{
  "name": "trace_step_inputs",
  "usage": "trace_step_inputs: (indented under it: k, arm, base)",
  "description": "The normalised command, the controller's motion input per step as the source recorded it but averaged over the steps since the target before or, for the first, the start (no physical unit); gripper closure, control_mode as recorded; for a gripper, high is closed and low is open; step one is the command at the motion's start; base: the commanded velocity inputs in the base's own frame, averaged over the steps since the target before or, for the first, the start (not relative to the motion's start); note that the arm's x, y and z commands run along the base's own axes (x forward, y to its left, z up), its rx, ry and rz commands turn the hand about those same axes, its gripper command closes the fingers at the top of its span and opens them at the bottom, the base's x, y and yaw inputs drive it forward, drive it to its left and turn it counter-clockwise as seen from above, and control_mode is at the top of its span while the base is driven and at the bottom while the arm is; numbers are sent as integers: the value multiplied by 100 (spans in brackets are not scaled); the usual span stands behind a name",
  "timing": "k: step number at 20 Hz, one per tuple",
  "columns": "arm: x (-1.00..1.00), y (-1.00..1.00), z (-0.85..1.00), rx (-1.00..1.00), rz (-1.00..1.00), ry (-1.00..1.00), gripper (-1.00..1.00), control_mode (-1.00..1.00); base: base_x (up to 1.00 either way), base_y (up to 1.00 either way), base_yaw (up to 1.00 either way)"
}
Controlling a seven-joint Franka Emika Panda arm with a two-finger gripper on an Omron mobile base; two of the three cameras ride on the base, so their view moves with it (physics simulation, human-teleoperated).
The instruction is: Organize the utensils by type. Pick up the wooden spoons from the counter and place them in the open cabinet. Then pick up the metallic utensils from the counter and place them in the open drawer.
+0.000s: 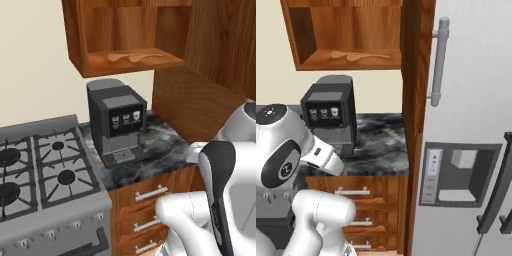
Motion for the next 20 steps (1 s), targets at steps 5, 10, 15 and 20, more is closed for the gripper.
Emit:
trace_step_inputs:
  k: [5,10,15,20]
  arm:
    - [0,0,0,0,0,0,-100,100]
    - [0,0,0,0,0,0,-100,100]
    - [0,0,0,0,0,0,-100,100]
    - [0,0,0,0,0,0,-100,100]
  base:
    - [-82,-17,-10]
    - [-74,-16,-42]
    - [-27,0,-96]
    - [-7,0,-100]
